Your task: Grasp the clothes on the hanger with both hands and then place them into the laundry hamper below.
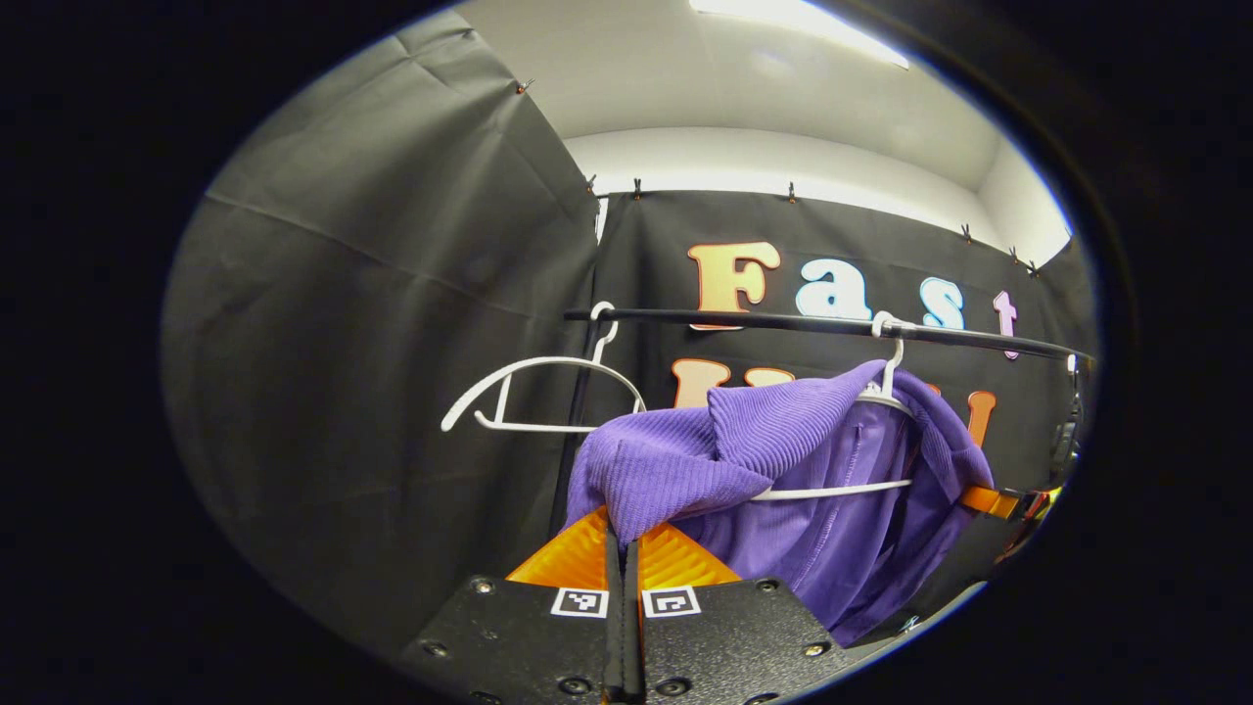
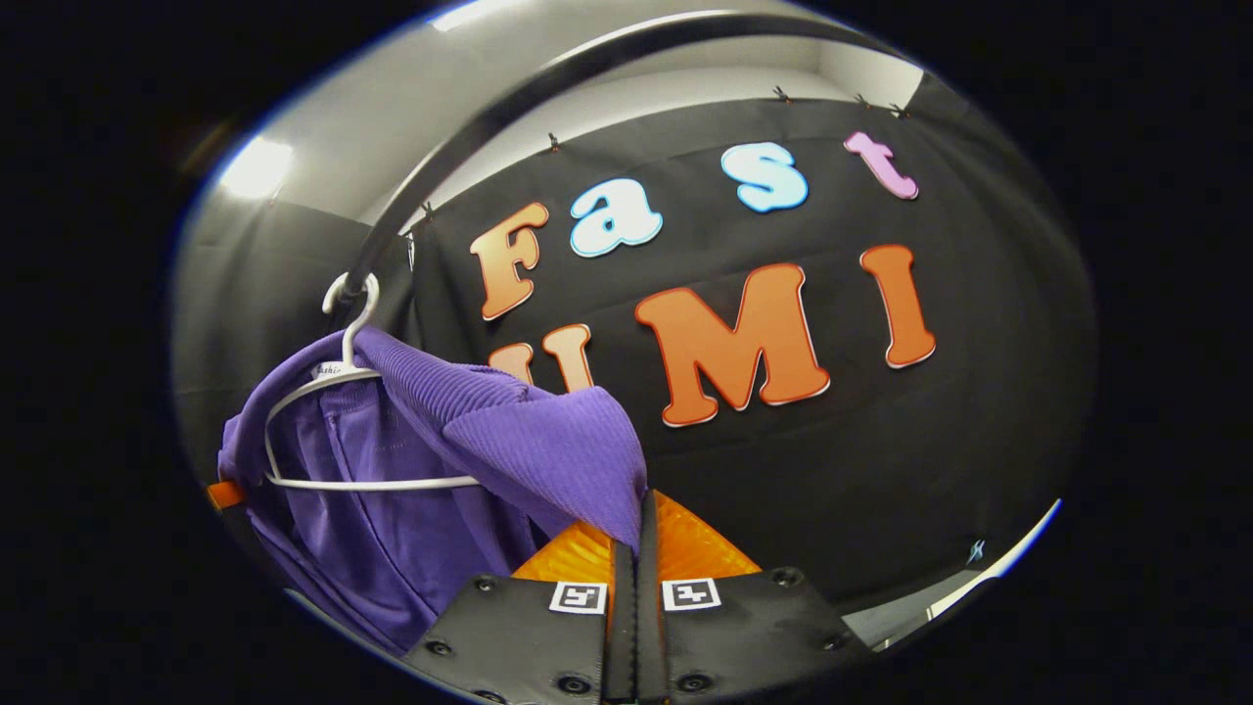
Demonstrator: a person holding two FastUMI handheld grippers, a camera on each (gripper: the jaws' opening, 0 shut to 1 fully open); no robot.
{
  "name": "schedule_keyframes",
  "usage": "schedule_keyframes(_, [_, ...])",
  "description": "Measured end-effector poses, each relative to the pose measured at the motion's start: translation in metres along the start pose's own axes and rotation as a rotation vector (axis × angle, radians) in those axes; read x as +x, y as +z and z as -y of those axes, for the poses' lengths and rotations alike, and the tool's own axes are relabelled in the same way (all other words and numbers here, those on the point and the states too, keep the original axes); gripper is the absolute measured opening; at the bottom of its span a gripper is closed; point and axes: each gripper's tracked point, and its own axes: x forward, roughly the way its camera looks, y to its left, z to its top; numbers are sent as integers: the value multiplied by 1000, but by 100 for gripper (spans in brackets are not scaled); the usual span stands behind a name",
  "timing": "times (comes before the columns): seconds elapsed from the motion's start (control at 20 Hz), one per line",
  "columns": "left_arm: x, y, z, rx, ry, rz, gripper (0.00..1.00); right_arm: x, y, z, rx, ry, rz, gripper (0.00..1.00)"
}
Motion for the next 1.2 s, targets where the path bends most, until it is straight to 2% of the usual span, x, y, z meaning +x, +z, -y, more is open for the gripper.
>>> schedule_keyframes(0.2, [7,11,-8,17,10,14,0,24,-11,3,126,47,-80,8])
schedule_keyframes(0.4, [26,22,-18,35,20,38,0,52,9,14,290,89,-88,8])
schedule_keyframes(0.7, [59,49,-23,52,20,94,0,94,35,22,322,153,-110,8])
schedule_keyframes(0.85, [77,71,-21,112,29,148,0,108,59,33,412,204,-89,8])
schedule_keyframes(0.95, [89,68,-6,136,-1,138,0,114,64,52,445,203,-73,7])
schedule_keyframes(1.2, [114,12,19,130,-53,26,0,125,60,106,483,104,-62,7])
